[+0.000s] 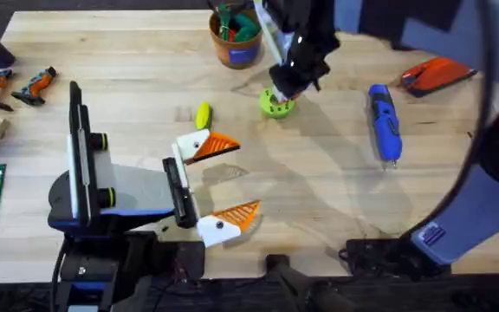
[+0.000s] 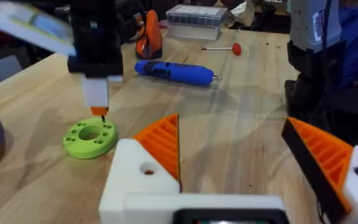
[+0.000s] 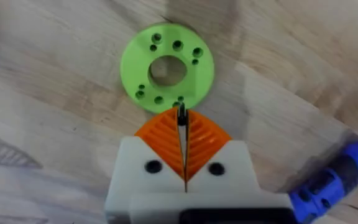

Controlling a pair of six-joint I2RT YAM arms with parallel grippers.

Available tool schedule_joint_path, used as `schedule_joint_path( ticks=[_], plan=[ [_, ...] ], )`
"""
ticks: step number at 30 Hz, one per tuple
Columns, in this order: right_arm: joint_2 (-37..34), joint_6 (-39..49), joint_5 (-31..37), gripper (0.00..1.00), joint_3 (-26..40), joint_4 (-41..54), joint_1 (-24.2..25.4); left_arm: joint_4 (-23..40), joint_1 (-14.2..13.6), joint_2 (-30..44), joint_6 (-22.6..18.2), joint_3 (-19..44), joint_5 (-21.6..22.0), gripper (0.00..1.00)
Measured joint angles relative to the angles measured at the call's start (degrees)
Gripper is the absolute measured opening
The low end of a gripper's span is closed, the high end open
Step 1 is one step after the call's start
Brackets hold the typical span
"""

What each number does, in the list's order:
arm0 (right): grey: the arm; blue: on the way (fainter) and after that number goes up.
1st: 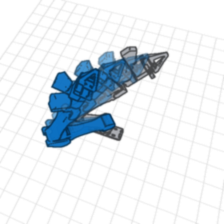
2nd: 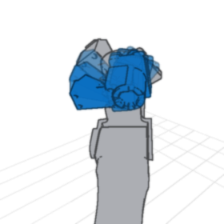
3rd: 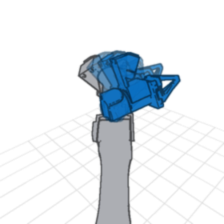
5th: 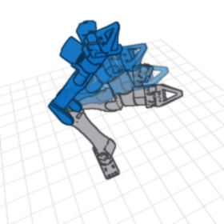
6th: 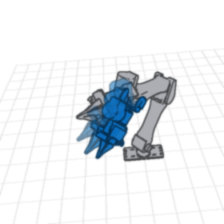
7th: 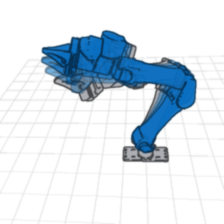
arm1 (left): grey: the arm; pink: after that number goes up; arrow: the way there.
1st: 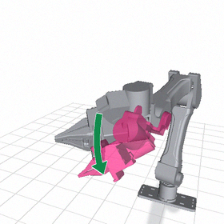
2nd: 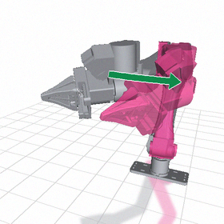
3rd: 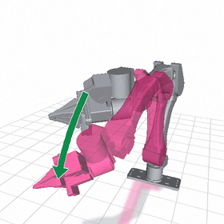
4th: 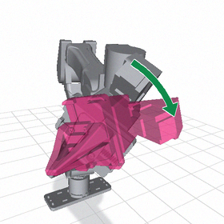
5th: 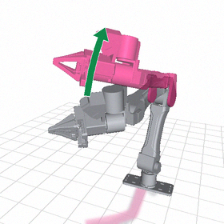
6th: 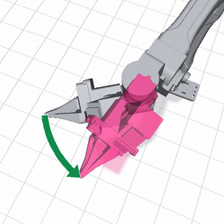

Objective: Pick up the gripper from the table and insert it into the empty holder that is missing its gripper. Then pick up a screw, insert it into the mounting hole, and use the screwdriver to tighten it. Finally, clean up the table by picking up the vegetable and placing it into the bucket.

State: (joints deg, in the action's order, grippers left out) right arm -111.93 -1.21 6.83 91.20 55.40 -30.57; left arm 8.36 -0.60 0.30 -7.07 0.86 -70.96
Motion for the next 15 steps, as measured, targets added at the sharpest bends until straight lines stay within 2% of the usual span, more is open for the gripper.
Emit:
schedule_joint_path(
  ticks=[9, 10, 15],
  plan=[
    [7.1, 0.0, 0.0, 0.007, 11.4, 9.9, -0.7, 0.0, 0.0, 0.0, 0.0, 0.0, 0.0, 0.985],
    [8.2, 0.0, 0.0, 0.007, 15.6, 13.5, -2.1, 0.0, 0.0, 0.0, 0.0, 0.0, 0.0, 0.985],
    [8.3, 0.3, -0.1, 0.007, 22.0, 19.5, -5.8, 0.0, 0.0, 0.0, 0.0, 0.0, 0.0, 0.985]
  ],
)
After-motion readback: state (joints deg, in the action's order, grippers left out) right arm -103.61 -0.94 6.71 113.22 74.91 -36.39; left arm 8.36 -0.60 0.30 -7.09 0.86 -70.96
